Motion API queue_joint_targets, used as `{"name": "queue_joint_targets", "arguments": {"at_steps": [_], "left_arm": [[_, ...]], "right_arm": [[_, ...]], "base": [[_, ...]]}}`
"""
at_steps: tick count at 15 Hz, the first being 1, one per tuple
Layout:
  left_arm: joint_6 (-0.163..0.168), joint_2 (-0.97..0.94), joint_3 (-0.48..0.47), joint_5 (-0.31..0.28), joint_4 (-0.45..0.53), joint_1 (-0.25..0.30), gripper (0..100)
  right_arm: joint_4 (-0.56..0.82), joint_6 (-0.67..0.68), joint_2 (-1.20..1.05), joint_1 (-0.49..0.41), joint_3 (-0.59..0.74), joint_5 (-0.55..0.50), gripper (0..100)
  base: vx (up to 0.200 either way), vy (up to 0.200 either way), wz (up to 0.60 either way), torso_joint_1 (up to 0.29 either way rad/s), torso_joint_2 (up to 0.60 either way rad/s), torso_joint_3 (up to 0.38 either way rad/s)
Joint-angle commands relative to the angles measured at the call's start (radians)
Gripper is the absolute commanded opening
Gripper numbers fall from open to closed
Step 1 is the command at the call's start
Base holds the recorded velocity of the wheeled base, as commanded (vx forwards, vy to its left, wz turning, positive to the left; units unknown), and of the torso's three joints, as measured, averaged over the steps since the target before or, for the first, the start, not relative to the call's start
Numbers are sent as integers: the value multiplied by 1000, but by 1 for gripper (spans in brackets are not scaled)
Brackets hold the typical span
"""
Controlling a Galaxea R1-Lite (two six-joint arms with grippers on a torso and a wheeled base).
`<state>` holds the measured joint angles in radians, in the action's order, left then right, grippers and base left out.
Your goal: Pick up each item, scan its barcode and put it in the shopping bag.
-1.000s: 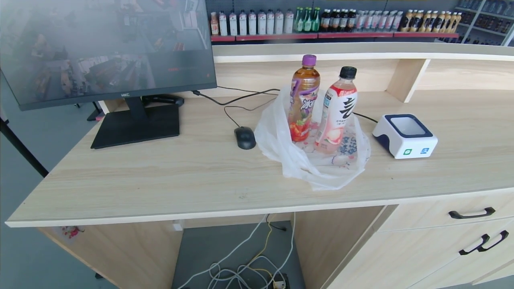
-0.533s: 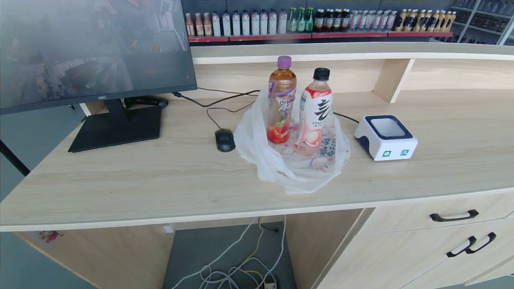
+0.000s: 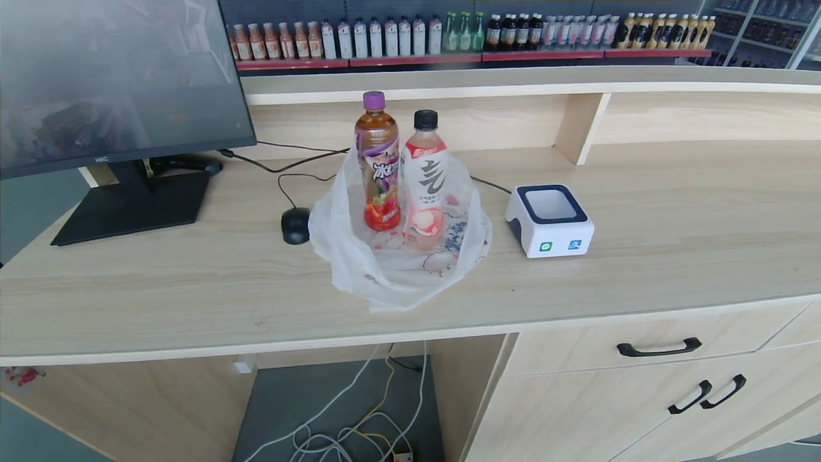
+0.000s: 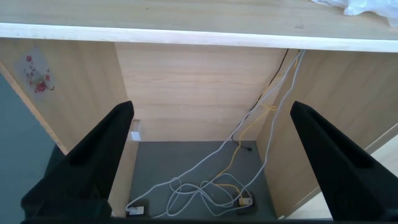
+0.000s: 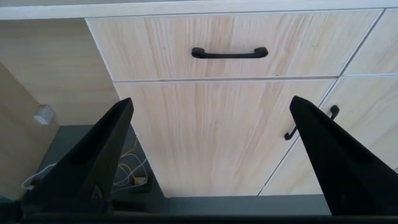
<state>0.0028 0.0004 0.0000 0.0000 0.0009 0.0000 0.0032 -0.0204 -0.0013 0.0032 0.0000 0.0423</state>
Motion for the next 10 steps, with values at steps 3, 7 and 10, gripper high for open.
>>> {"name": "queue_joint_targets", "arguments": {"at_steps": [3, 7, 10], "left_arm": [[-1, 1, 0, 0, -1, 0, 100], [-3, 0, 0, 0, 1, 0, 100], [-3, 0, 0, 0, 1, 0, 100]], "right_arm": [[0, -1, 1, 0, 0, 1, 100], [0, 5, 1, 0, 0, 1, 100], [0, 4, 1, 0, 0, 1, 100]], "base": [[0, -200, 0, 2, -1, 1], [0, -200, 0, 0, 2, 2], [0, -200, 0, 1, -4, 1]]}}
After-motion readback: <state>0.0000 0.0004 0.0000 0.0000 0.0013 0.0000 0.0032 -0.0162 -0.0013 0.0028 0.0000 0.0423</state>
